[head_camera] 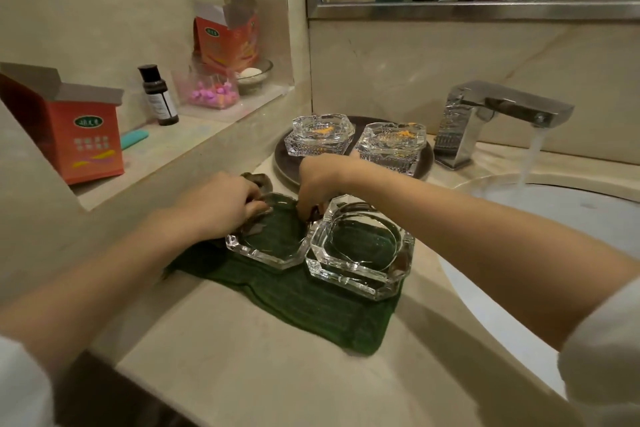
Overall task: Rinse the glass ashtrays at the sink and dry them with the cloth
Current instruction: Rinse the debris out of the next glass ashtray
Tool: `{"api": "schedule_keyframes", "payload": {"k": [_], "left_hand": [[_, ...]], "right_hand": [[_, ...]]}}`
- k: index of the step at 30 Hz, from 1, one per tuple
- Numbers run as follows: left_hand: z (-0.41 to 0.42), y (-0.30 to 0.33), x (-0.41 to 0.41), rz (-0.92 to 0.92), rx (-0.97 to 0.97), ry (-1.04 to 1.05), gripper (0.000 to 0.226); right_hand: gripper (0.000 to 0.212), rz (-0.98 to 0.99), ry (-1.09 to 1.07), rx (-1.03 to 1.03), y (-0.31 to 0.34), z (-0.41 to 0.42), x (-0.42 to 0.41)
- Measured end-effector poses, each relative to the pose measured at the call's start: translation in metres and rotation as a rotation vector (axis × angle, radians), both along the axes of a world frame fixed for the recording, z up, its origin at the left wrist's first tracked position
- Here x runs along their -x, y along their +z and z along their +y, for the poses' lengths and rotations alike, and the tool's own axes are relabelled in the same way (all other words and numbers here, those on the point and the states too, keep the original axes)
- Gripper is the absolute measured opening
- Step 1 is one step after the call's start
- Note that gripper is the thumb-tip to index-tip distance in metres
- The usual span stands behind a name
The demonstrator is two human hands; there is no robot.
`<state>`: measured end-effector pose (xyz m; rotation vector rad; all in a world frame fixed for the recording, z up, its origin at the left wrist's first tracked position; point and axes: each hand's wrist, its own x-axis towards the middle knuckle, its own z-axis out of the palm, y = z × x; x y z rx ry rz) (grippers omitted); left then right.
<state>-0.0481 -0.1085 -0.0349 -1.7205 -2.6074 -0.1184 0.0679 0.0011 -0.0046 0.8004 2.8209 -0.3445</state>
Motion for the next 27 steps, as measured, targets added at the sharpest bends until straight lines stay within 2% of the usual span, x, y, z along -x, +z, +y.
{"api": "schedule_keyframes", "payload": {"k": [6,8,10,13,16,18,19,22,27], "left_hand": [[0.006,0.008,-0.002,0.178,0.104,0.026,0.036],[0.012,0.015,-0.004,0.253,0.111,0.043,0.036],[0.023,0.024,-0.009,0.209,0.022,0.023,0.035],[0.048,0.038,-0.019,-0.081,-0.167,-0.024,0.027],[0.082,0.045,-0.026,-0.530,-0.321,-0.025,0.020],[0.106,0.046,-0.031,-0.829,-0.306,0.005,0.020],[0.118,0.045,-0.034,-0.900,-0.267,0.017,0.019],[0.155,0.039,-0.044,-0.835,-0.205,0.002,0.019],[0.189,0.037,-0.053,-0.372,-0.194,-0.034,0.024]], "right_hand": [[0.024,0.011,0.068,0.080,-0.003,0.006,-0.001],[0.019,0.109,0.037,0.127,-0.002,0.012,-0.008],[0.022,0.252,-0.024,0.173,0.001,0.022,-0.020],[0.025,0.410,-0.152,0.078,0.009,0.048,-0.041],[0.018,0.589,-0.374,-0.045,0.010,0.083,-0.065],[0.020,0.674,-0.538,-0.135,0.007,0.107,-0.081],[0.021,0.685,-0.603,-0.163,0.005,0.116,-0.088],[0.029,0.644,-0.713,-0.108,-0.004,0.134,-0.101],[0.042,0.607,-0.708,0.052,-0.014,0.139,-0.089]]}}
